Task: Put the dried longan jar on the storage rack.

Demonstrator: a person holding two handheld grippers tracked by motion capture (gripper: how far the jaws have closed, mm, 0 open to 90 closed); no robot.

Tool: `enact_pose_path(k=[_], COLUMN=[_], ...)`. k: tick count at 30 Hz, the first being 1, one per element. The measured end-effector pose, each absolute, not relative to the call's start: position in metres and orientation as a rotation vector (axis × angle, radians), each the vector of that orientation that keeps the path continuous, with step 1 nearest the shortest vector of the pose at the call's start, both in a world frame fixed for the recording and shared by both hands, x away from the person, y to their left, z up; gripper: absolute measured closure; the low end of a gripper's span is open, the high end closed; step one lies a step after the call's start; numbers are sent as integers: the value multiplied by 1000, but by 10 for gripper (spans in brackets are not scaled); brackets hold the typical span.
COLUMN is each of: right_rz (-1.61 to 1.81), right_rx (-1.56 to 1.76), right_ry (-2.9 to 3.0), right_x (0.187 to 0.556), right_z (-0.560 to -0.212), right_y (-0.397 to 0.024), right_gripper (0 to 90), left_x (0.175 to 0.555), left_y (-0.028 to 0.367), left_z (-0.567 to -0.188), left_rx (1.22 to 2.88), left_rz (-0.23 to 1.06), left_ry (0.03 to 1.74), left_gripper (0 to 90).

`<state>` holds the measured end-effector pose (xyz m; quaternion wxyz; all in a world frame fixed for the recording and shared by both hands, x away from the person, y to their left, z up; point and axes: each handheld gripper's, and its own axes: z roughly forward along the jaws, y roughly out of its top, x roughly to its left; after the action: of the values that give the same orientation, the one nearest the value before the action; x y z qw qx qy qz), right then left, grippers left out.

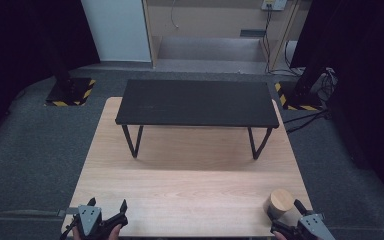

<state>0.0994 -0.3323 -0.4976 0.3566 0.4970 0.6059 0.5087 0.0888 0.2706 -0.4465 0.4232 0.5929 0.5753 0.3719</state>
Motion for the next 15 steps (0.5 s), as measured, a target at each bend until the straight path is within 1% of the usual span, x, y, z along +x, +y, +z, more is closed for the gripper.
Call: enact_pose_path(k=[8, 15], right_rz=[1290, 1285], right_rx=[1287, 1276], right_ry=[1562, 1565], right_x=[108, 109], right_z=[-501, -503], right_y=[-327, -326], right_gripper=[39, 95], left_x=[89, 89], left_y=[272, 272], left_z=[-447, -447], left_rx=[1483, 1482], left_rz=[930, 929], left_ry=[1442, 1442], left_gripper=[7, 7])
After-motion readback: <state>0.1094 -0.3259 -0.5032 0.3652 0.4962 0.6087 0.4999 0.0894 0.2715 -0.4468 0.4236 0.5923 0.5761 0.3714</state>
